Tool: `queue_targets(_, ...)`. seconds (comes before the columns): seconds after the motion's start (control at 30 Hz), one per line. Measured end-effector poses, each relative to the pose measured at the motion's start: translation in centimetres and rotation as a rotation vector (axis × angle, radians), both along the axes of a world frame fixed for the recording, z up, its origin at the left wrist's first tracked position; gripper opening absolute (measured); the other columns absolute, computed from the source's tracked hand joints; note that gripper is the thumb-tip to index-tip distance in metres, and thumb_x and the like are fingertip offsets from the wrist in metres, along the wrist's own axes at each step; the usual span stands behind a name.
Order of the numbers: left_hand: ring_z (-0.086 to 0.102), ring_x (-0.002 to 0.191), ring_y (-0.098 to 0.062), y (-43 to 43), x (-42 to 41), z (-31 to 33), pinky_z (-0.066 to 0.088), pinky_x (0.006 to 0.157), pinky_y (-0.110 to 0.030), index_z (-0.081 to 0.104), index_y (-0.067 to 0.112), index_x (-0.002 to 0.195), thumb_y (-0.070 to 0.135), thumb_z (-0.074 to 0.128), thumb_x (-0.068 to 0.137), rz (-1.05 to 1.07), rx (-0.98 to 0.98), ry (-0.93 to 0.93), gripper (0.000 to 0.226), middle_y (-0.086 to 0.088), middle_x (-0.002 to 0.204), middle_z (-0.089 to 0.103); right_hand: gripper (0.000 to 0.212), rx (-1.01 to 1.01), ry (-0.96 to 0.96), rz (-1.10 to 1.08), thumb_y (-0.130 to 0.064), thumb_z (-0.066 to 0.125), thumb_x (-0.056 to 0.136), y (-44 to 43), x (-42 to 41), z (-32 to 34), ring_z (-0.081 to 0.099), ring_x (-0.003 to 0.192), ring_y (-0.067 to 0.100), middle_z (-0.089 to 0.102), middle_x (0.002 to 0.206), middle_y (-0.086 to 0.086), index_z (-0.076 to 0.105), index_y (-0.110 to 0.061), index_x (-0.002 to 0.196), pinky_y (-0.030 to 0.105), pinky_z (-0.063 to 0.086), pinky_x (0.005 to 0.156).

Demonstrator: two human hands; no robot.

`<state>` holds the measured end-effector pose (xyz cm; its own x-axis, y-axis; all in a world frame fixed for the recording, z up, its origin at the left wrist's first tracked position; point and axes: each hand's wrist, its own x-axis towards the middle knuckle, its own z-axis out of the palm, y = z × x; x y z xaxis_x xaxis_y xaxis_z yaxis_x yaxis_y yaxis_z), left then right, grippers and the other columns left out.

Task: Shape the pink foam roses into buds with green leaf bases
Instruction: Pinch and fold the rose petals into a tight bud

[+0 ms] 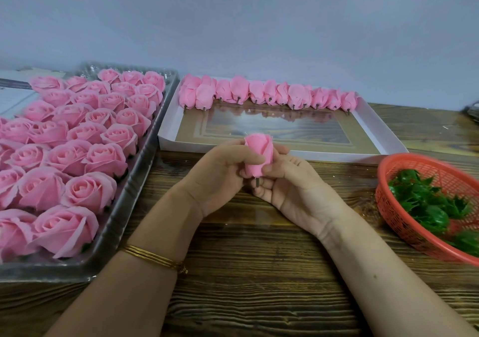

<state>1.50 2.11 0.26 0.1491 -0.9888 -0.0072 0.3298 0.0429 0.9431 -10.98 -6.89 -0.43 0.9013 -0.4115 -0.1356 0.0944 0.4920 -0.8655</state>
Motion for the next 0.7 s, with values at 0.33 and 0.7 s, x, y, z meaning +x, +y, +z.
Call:
queue_targets(0.33,0.057,0.103,-0.025,-0.44,-0.55,-0.37,0.044,0.092,-0.038,0.075,0.009,0.098,0.023,0.065,0.079,0.138,0.061,0.028,0.026,-0.013,0.109,0.067,0.010,-0.015,0.012,-0.095,0.001,0.071,0.071,0.38,0.06,0.17,0.062,0.068,0.014,0.065,0.076,0.011,0.072,-0.007,0.078,0.021,0.053,0.067)
queue_targets(0.7,0.056,0.086,-0.017,-0.36,-0.22,0.06,0.045,0.078,-0.031,0.060,-0.002,0.107,0.009,0.050,0.070,0.050,-0.004,0.227,0.040,-0.012,0.099,0.059,0.011,-0.046,0.020,-0.173,-0.011,0.067,0.068,0.43,0.21,0.05,0.059,0.059,0.008,0.064,0.065,0.004,0.073,-0.015,0.060,0.017,0.052,0.062)
